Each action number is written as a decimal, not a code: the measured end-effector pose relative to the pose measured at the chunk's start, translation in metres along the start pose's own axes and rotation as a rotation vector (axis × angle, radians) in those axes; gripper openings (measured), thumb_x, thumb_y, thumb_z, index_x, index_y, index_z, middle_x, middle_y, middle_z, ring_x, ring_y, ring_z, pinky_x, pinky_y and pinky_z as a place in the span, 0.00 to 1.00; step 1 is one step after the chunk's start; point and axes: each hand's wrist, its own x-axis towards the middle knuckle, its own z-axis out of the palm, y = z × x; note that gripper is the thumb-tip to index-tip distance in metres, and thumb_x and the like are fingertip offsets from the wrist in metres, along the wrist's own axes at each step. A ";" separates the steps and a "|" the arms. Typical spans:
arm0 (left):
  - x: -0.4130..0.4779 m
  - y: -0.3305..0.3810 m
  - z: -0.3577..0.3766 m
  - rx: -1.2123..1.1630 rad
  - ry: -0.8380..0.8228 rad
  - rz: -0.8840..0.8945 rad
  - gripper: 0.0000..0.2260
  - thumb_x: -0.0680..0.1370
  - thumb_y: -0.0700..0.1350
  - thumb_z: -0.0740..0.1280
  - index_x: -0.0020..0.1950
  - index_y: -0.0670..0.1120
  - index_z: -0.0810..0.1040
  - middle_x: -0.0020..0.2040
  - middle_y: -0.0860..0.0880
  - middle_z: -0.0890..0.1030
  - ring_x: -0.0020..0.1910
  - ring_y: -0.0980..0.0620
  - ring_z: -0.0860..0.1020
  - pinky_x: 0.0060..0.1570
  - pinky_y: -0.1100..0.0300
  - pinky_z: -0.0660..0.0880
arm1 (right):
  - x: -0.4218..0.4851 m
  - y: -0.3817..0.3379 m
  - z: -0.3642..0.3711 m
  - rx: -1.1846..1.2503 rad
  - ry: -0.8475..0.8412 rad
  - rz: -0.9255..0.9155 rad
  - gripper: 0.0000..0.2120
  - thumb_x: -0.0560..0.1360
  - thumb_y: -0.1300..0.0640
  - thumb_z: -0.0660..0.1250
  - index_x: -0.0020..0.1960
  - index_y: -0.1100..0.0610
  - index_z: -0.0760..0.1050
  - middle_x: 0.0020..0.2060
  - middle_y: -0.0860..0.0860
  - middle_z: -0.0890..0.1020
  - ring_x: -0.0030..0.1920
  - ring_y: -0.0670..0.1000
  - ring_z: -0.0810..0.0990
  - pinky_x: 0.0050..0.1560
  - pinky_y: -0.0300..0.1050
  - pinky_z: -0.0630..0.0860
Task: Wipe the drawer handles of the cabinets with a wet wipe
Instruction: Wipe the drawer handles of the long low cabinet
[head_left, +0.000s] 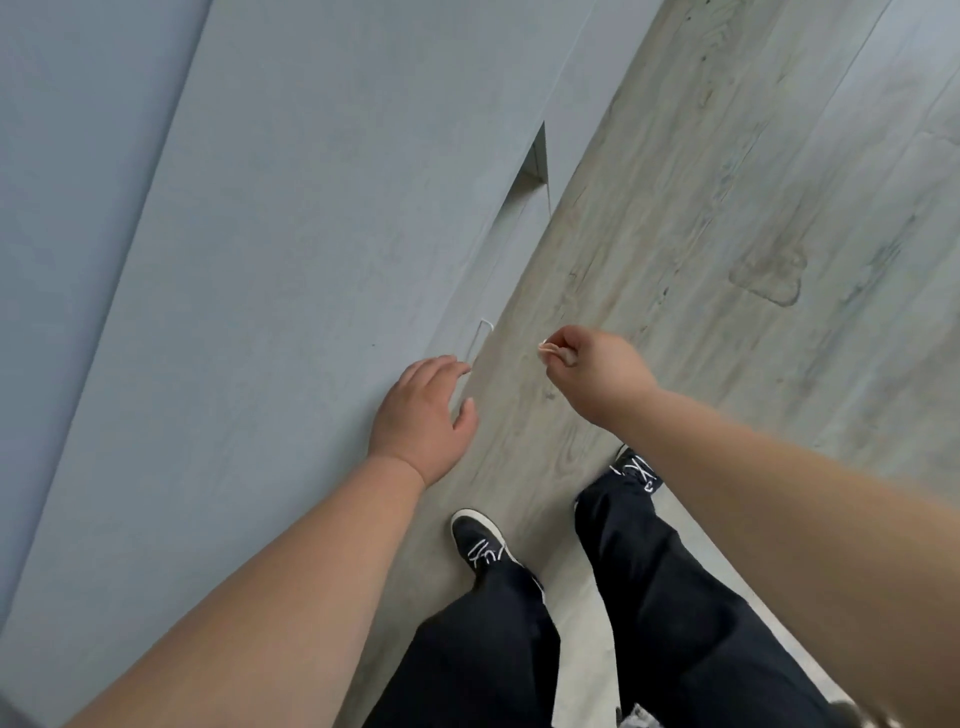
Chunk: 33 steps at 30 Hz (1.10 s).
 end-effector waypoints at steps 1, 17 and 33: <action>-0.001 -0.008 0.009 0.024 0.012 0.016 0.22 0.76 0.53 0.60 0.65 0.45 0.82 0.66 0.47 0.81 0.67 0.44 0.77 0.69 0.51 0.72 | 0.002 0.003 0.011 0.008 -0.009 -0.011 0.08 0.82 0.48 0.63 0.50 0.49 0.79 0.36 0.46 0.81 0.37 0.47 0.78 0.35 0.43 0.72; 0.043 -0.116 0.154 -0.096 0.202 -0.301 0.24 0.82 0.47 0.64 0.79 0.49 0.68 0.78 0.50 0.70 0.73 0.51 0.67 0.60 0.62 0.62 | 0.077 0.073 0.200 0.169 0.144 0.049 0.10 0.83 0.46 0.64 0.52 0.50 0.81 0.39 0.45 0.82 0.40 0.48 0.81 0.42 0.49 0.82; 0.102 -0.167 0.226 0.240 0.360 -0.244 0.39 0.75 0.64 0.59 0.84 0.58 0.54 0.85 0.49 0.51 0.83 0.43 0.52 0.78 0.52 0.40 | 0.116 0.108 0.225 0.303 0.223 -0.137 0.04 0.82 0.48 0.68 0.51 0.46 0.81 0.35 0.44 0.82 0.35 0.44 0.79 0.32 0.34 0.73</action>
